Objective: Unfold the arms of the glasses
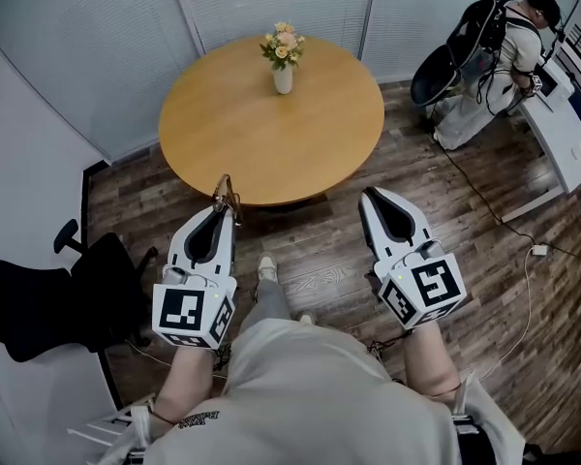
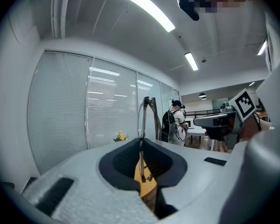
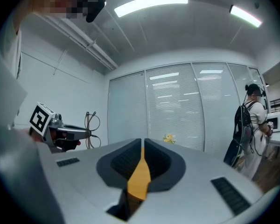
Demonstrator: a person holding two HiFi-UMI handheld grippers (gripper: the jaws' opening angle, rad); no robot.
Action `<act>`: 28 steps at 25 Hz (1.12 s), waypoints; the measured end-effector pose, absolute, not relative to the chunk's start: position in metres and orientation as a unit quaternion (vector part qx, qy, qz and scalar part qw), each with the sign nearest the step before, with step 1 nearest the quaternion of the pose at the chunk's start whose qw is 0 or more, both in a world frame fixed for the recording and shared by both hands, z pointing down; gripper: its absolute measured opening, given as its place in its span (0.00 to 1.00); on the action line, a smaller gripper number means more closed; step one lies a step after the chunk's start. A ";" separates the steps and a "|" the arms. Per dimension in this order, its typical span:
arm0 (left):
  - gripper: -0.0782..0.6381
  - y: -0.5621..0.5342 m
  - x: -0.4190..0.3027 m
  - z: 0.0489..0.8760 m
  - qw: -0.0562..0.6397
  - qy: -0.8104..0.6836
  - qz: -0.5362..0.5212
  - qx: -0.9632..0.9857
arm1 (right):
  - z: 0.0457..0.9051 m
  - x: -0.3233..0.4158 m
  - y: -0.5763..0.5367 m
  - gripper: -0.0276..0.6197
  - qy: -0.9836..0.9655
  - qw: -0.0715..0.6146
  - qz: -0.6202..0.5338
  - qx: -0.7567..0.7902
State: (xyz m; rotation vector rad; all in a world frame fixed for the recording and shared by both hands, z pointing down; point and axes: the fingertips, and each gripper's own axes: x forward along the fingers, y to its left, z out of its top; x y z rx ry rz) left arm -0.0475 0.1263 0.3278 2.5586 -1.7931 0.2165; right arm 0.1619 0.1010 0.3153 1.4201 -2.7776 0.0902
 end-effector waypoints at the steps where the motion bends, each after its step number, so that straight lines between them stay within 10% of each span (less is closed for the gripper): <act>1: 0.16 0.123 -0.049 0.328 0.005 -0.572 0.068 0.817 | 0.315 0.160 0.098 0.11 -0.890 0.011 0.028 0.455; 28: 0.16 -0.050 -0.131 0.334 0.020 -0.547 0.069 0.834 | 0.317 0.061 -0.069 0.11 -0.890 0.041 0.026 0.454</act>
